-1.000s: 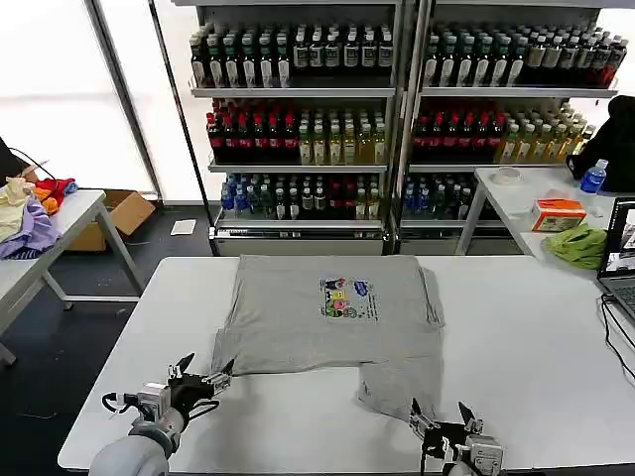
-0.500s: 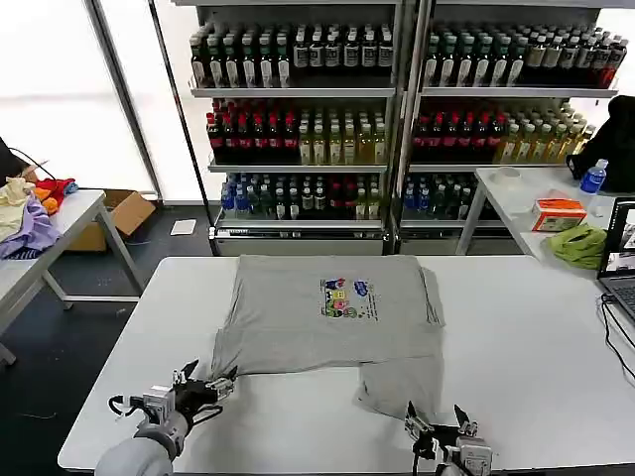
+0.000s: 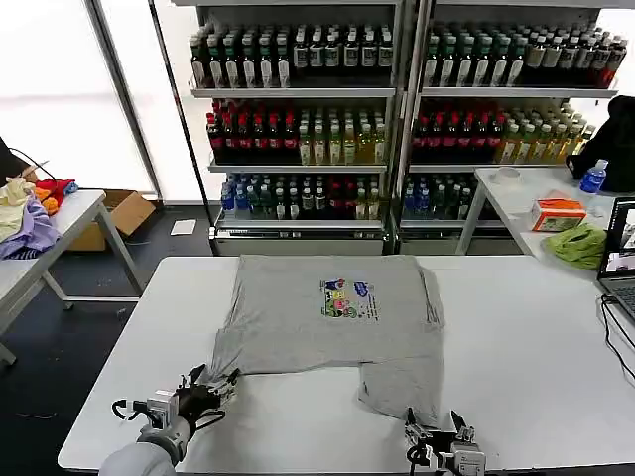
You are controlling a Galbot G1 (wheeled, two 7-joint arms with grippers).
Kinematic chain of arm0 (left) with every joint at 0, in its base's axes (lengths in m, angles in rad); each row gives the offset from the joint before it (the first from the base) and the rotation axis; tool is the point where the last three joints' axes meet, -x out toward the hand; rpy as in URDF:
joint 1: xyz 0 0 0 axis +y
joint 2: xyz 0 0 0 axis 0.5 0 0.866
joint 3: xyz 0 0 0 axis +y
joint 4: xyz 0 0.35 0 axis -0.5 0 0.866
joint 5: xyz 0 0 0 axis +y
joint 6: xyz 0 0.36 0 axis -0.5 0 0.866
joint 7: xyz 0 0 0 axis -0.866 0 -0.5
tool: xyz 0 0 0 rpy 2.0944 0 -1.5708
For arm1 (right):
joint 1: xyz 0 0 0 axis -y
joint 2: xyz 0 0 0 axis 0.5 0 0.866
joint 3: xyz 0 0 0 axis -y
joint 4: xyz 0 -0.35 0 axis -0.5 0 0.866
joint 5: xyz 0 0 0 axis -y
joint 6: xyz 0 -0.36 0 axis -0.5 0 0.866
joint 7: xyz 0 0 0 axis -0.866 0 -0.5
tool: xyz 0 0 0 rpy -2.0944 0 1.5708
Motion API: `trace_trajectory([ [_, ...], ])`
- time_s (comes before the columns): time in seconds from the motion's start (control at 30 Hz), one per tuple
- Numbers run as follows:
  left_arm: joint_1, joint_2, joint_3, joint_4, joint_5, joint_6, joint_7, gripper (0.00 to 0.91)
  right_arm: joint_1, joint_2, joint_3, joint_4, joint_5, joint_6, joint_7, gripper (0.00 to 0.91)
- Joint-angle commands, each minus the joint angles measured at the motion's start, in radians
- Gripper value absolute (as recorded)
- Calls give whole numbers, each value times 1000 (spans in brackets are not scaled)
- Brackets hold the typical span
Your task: Fold and organize the clothes.
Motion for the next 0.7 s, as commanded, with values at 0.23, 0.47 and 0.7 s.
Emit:
trace_trajectory([
  [0.23, 31, -9, 12, -8, 16, 1, 4, 10, -2, -3, -5, -34, 3, -2, -7, 0],
  [0.47, 37, -16, 17, -6, 28, -4, 7, 10, -4, 4, 1, -38, 5, 0, -16, 0],
  [0.7, 32, -29, 4, -16, 26, -30, 7, 10, -13, 12, 42, 26, -74, 41, -66, 0],
])
